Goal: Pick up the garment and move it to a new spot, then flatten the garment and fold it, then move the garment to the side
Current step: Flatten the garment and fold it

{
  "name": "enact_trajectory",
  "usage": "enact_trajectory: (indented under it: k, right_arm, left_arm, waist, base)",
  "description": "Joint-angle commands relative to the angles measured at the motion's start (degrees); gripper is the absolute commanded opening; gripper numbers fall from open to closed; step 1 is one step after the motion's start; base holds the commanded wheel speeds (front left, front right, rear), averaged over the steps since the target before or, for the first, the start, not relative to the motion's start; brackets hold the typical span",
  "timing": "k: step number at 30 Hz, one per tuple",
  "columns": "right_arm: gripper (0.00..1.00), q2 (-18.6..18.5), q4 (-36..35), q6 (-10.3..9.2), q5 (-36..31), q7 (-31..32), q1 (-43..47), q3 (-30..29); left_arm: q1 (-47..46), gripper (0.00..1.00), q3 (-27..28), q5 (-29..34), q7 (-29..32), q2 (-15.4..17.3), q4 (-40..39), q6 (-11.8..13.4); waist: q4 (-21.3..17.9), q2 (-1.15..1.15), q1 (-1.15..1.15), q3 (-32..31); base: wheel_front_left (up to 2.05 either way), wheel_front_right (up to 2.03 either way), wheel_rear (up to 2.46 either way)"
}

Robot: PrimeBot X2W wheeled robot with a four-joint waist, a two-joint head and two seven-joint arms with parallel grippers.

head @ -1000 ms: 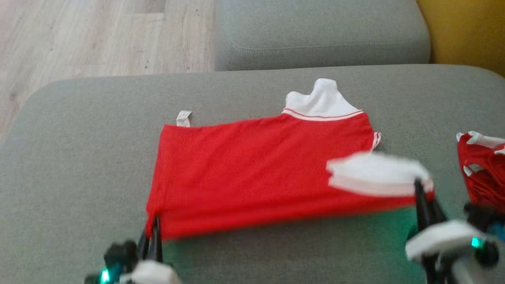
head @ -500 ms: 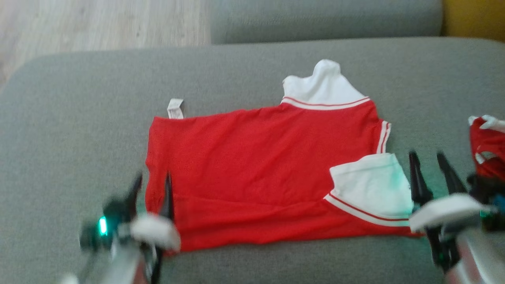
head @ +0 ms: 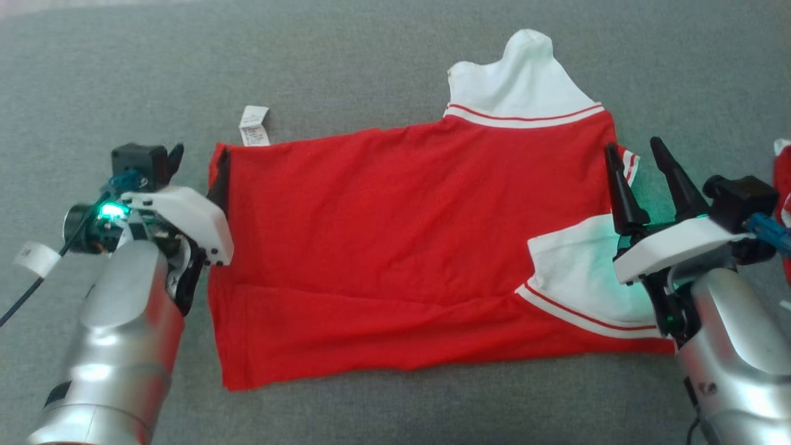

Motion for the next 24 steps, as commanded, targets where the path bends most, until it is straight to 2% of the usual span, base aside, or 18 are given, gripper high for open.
enact_trajectory:
  k: [1, 8, 9, 10, 11, 13, 20, 24]
  right_arm:
    - [1.0, -0.99, -1.27, 0.18, 0.5, -0.82, -1.65, 1.14]
    - [1.0, -2.6, 0.19, 0.18, 2.14, -1.77, -4.45, 2.75]
    - [1.0, -2.8, 0.34, 0.18, 2.28, -1.86, -4.88, 2.93]
    - [1.0, -2.97, 0.47, 0.18, 2.4, -1.92, -5.34, 3.13]
    - [1.0, -3.13, 0.61, 0.18, 2.47, -1.99, -5.79, 3.38]
    - [1.0, -3.4, 0.93, 0.18, 2.7, -2.0, -6.7, 3.81]
    - [1.0, -5.33, 4.01, 0.18, 3.66, 1.5, -12.41, 5.35]
    - [1.0, -6.65, 8.34, 0.18, 4.61, 6.25, -18.42, 5.74]
  left_arm:
    - [-2.84, 1.0, 1.0, -0.47, 0.15, 2.47, -0.91, -0.21]
    - [-4.33, 1.0, -0.81, -3.02, -1.56, 3.11, 1.63, -0.32]
    - [-4.53, 0.9, -1.26, -3.25, -1.71, 3.13, 2.0, -0.32]
    - [-4.73, 0.54, -1.78, -3.56, -1.74, 3.11, 2.36, -0.32]
    - [-4.91, 0.33, -2.19, -4.03, -1.78, 3.03, 2.69, -0.32]
    - [-5.32, 0.0, -3.08, -4.68, -2.09, 2.87, 3.14, -0.33]
    - [-7.37, 0.0, -5.84, -5.9, -4.75, 2.63, 3.92, -0.33]
    - [-9.1, 0.0, -7.77, -6.11, -6.65, 0.71, 3.91, -0.33]
  waist:
    - [-0.46, 0.0, -0.01, 0.79]
    - [-0.85, 0.0, -0.01, 2.61]
    - [-0.86, 0.0, -0.01, 2.83]
    - [-0.86, 0.0, -0.01, 3.06]
    - [-0.85, 0.0, -0.01, 3.2]
    - [-0.73, 0.0, -0.01, 3.47]
    - [0.81, 0.0, -0.01, 4.6]
    - [3.14, 0.0, -0.01, 5.74]
  base:
    - [0.0, 0.0, 0.0]
    - [0.0, 0.0, 0.0]
    - [0.0, 0.0, 0.0]
    - [0.0, 0.0, 0.0]
    - [0.0, 0.0, 0.0]
    - [0.0, 0.0, 0.0]
    - [0.0, 0.0, 0.0]
    - [0.0, 0.0, 0.0]
